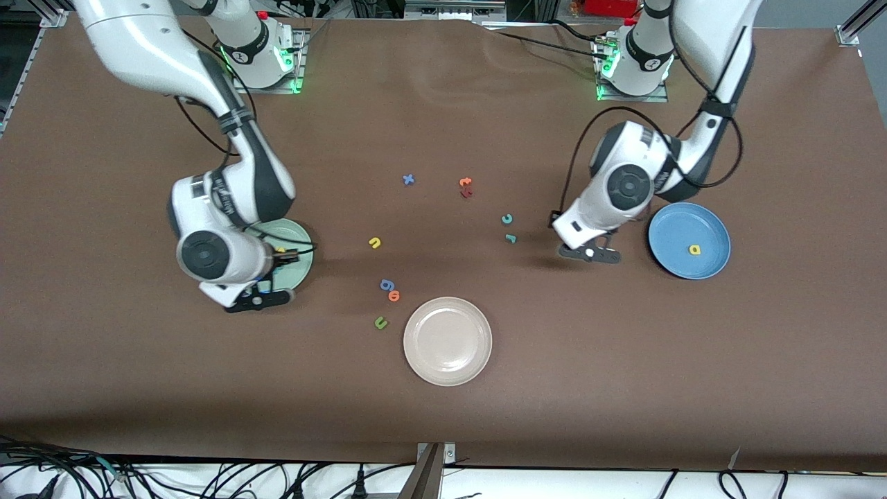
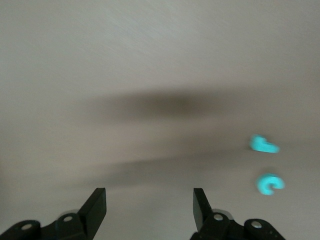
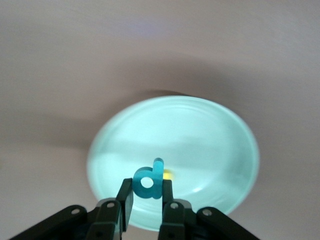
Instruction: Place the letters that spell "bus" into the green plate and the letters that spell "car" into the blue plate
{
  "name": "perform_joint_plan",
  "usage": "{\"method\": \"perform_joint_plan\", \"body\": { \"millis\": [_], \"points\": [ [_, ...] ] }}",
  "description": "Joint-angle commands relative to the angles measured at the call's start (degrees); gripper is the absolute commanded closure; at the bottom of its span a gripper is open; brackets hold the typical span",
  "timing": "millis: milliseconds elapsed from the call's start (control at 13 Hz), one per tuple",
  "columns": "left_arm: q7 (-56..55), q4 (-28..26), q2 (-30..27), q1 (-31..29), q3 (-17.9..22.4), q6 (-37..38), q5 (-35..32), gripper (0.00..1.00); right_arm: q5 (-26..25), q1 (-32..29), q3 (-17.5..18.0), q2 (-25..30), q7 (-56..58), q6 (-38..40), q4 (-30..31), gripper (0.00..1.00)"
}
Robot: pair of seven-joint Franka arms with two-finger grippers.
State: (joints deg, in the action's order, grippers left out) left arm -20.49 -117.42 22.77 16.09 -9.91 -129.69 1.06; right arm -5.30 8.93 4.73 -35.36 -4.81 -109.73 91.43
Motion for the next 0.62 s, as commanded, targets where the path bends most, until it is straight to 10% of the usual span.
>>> {"method": "perform_joint_plan", "body": {
  "millis": [0,154,231,308,540],
  "points": [
    [-9.4,0.3,1.9,0.7,-3.5,-0.8,1.1,0.22,0.1,-2.8,0.9,-1.9,2.1,-0.3,1.6,0.88],
    [-15.5,0.3,3.9,2.4,-4.1,-4.2,4.4,0.22,0.0,-4.5,0.6,-3.8,2.1,-0.9,1.6,0.66],
    [-18.3,0.5,5.3,2.8,-4.2,-6.5,4.6,0.22,0.1,-5.1,0.8,-3.9,1.7,-0.7,1.6,0.18],
    [-21.9,1.7,7.0,3.6,-4.2,-8.2,4.7,0.22,0.2,-4.7,0.9,-3.8,1.4,-0.3,1.4,0.01],
    [-32.0,6.4,10.0,4.6,-4.2,-8.6,4.2,0.23,0.7,-3.7,3.3,-2.3,-2.3,1.9,0.2,0.01]
  ]
}}
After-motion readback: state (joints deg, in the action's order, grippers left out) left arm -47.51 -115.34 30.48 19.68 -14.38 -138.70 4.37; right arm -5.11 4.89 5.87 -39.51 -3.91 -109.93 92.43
